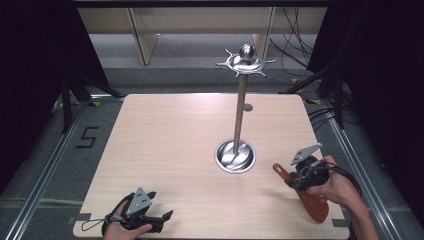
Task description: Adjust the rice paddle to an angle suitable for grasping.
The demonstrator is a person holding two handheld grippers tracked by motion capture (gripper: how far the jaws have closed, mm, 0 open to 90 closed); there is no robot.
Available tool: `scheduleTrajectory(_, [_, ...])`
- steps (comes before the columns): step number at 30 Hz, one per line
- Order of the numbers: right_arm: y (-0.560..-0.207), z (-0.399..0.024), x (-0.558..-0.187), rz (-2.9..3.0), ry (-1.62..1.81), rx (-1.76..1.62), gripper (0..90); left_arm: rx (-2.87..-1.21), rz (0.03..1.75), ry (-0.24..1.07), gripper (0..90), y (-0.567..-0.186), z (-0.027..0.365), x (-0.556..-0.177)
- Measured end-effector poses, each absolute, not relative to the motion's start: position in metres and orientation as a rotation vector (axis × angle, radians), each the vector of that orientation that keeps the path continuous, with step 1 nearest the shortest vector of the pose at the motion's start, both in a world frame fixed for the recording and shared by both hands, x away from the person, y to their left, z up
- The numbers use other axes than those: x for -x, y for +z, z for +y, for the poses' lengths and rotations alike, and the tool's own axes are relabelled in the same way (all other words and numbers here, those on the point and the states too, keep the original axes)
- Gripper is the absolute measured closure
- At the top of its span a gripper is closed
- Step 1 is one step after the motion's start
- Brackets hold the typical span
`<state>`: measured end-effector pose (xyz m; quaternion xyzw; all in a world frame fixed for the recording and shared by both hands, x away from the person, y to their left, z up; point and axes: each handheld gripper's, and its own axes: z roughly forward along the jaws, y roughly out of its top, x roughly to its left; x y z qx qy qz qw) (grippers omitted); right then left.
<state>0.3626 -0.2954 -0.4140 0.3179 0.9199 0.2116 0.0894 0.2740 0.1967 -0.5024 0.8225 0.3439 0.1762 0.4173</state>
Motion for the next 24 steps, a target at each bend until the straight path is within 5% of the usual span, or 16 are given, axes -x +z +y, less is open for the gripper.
scheduleTrajectory(24, [-0.327, -0.303, -0.364, 2.354, 1.196, -0.892, 66.9, -2.059, 0.86, 0.438, 14.9, -0.502, 0.197, -0.274])
